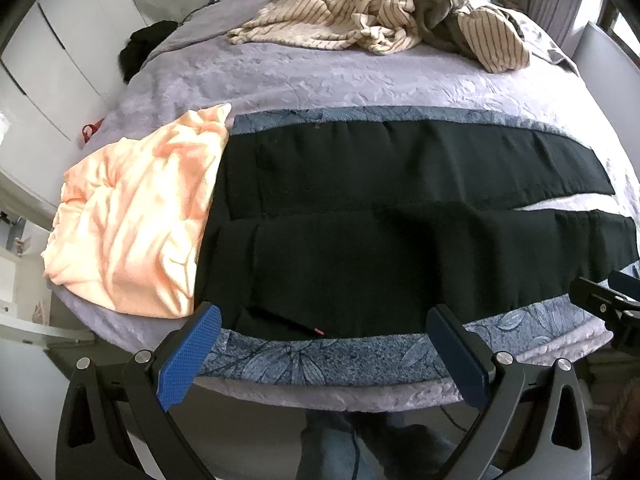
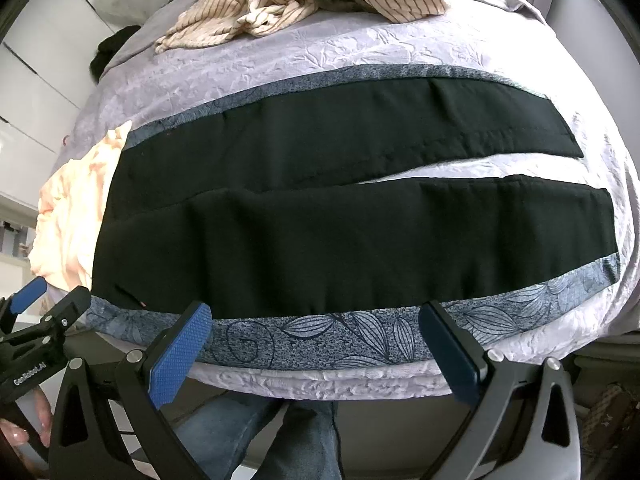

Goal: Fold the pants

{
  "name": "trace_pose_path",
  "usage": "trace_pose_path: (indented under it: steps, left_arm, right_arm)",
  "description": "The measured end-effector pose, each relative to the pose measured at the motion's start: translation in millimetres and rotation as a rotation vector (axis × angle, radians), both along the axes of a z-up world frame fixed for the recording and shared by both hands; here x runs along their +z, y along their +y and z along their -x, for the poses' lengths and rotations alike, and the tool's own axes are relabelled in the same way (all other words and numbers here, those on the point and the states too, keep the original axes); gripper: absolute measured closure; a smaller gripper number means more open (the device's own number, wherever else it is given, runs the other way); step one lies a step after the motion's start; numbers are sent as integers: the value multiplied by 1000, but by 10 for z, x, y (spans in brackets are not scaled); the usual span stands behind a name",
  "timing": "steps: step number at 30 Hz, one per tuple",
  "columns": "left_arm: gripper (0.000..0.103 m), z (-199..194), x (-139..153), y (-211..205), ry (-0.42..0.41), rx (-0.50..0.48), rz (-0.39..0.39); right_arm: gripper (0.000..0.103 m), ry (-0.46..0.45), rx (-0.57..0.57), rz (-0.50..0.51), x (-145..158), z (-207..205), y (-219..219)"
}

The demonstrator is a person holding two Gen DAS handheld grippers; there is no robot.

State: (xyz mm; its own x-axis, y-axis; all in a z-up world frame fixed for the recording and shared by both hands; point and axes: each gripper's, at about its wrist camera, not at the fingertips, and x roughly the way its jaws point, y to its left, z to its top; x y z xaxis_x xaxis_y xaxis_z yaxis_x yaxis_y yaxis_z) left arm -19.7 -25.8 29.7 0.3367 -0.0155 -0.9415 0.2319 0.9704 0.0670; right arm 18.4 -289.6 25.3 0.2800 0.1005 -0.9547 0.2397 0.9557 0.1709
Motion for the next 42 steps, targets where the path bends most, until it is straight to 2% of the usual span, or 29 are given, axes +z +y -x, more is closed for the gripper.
trace_pose_path:
  steps: [42]
  left_arm:
    - [0,10,-204,1,71,30,-32]
  right_arm:
    - [0,33,20,20,-105,4,-15]
